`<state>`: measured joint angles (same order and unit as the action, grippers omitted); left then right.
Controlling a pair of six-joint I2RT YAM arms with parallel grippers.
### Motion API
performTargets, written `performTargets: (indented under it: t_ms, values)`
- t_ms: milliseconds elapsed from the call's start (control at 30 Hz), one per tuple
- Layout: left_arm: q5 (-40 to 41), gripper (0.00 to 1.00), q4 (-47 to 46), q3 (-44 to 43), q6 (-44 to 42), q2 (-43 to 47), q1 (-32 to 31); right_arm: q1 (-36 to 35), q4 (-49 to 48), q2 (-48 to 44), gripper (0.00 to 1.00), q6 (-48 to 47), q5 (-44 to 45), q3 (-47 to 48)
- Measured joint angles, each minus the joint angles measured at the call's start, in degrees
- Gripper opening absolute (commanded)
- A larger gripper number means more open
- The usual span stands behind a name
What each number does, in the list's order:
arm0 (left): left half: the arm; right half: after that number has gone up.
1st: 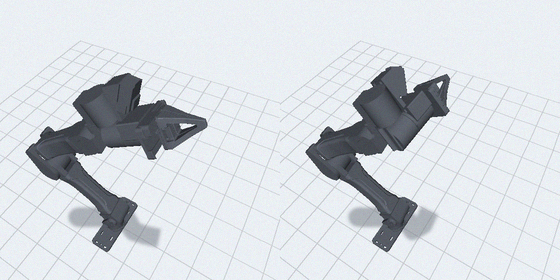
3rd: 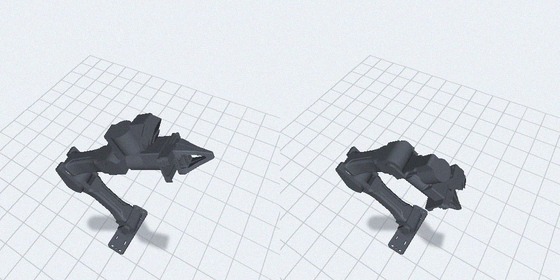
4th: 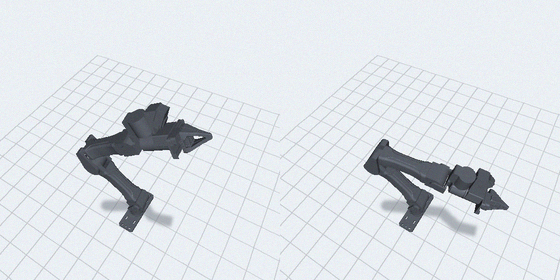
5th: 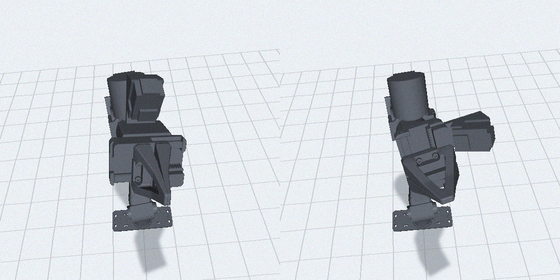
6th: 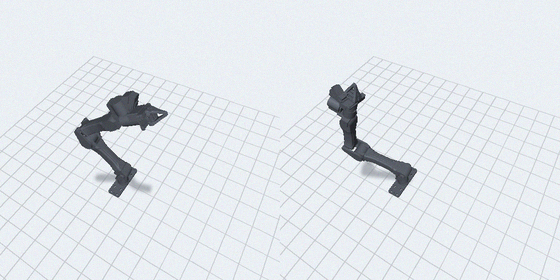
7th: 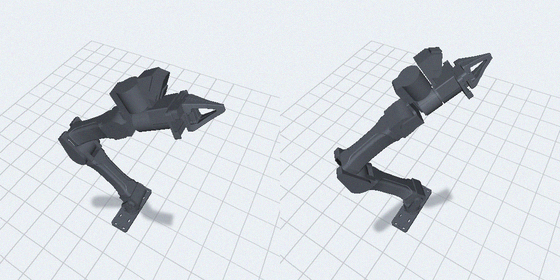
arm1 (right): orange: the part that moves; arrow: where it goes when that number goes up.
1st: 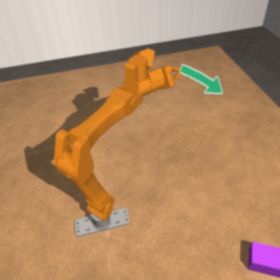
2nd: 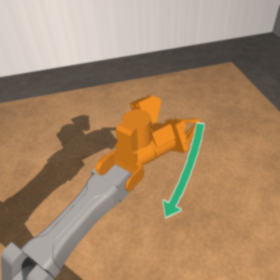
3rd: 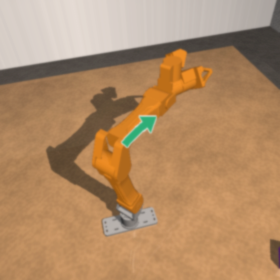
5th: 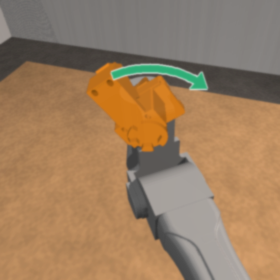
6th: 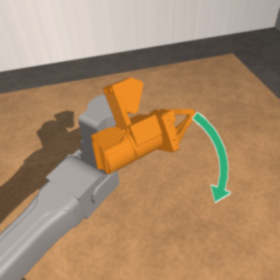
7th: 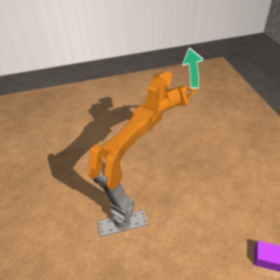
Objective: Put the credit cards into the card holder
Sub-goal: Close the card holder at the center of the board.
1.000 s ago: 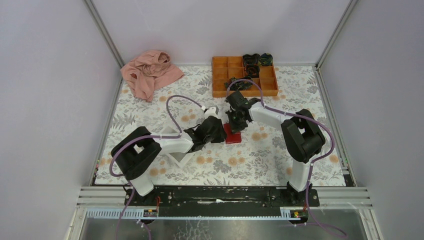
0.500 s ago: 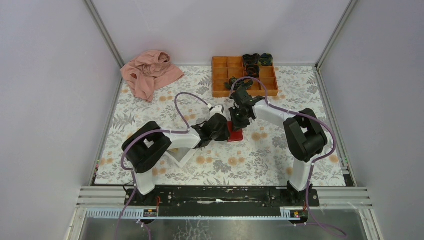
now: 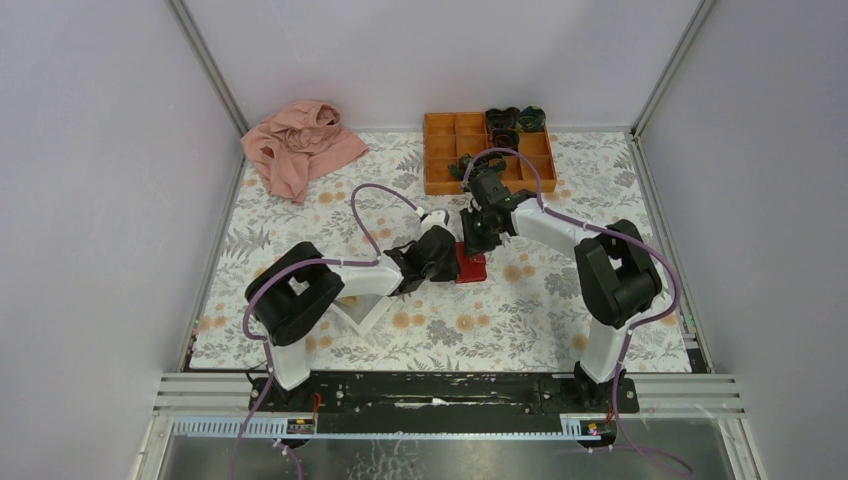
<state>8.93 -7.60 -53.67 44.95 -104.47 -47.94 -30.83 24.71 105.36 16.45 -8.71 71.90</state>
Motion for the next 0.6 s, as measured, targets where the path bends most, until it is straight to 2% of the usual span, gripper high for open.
performTargets:
  t_ms: [333, 600]
  values:
    - [0.0, 0.32, 0.0, 0.0, 0.0, 0.0, 0.0, 2.1, -5.4, -4.6, 0.06, 1.9, -2.0, -7.2]
    - [0.0, 0.32, 0.1, 0.0, 0.1, 0.0, 0.0, 3.1, -9.0, -5.8, 0.08, 3.7, -3.4, -10.1]
